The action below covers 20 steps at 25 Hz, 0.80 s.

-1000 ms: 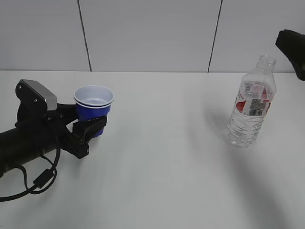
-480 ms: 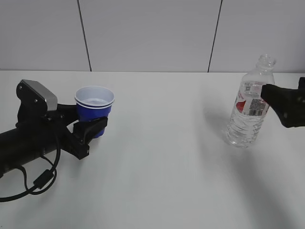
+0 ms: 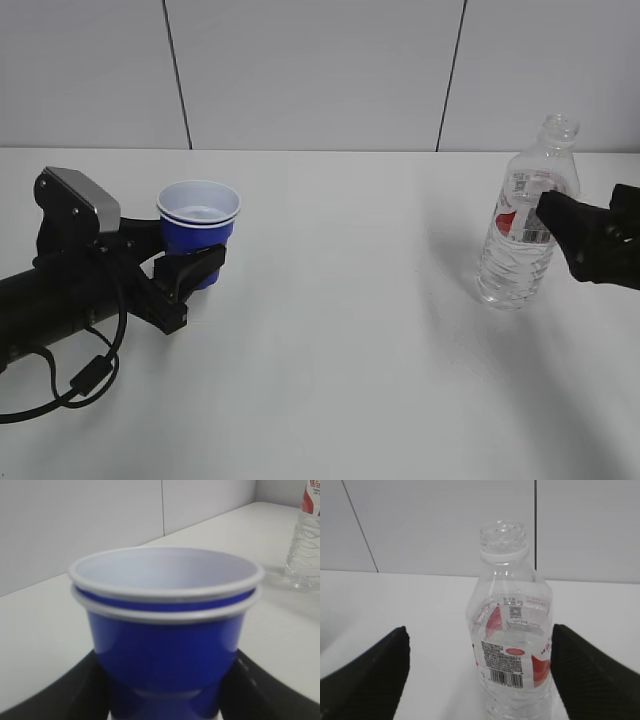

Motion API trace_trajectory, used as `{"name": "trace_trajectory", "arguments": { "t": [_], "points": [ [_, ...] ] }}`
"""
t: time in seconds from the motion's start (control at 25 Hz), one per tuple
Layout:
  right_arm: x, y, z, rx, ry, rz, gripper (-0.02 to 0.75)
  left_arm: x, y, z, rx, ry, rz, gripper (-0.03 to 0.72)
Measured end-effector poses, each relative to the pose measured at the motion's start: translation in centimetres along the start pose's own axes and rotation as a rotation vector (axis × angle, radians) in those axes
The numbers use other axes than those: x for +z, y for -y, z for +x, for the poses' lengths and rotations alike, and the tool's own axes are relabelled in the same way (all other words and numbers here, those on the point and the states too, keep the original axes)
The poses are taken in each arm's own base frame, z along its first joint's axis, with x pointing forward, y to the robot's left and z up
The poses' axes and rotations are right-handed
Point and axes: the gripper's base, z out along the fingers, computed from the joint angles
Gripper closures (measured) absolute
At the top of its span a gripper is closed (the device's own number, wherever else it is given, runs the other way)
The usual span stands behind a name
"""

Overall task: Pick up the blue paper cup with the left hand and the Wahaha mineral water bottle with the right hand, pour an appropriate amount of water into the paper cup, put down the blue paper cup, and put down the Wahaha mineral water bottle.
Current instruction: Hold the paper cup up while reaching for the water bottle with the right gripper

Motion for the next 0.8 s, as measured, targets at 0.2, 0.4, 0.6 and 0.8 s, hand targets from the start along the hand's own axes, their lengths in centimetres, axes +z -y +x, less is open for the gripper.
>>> {"name": "trace_trajectory", "arguments": {
  "t": [0.2, 0.4, 0.6, 0.8],
  "points": [
    [0.1, 0.1, 2.3, -0.014, 0.051, 0.011, 0.084, 0.0, 0.0, 0.0, 0.0, 0.0, 0.0, 0.241],
    [0.9, 0.3, 4.9, -0.002, -0.052, 0.016, 0.09, 0.0, 0.0, 0.0, 0.0, 0.0, 0.0, 0.241],
    [1.9, 0.5, 5.7, -0.006, -0.084, 0.018, 0.094, 0.0, 0.0, 0.0, 0.0, 0.0, 0.0, 0.241],
    [2.9, 0.9, 6.0, 0.0, -0.089, 0.032, 0.098, 0.0, 0.0, 0.0, 0.0, 0.0, 0.0, 0.241]
  ]
}}
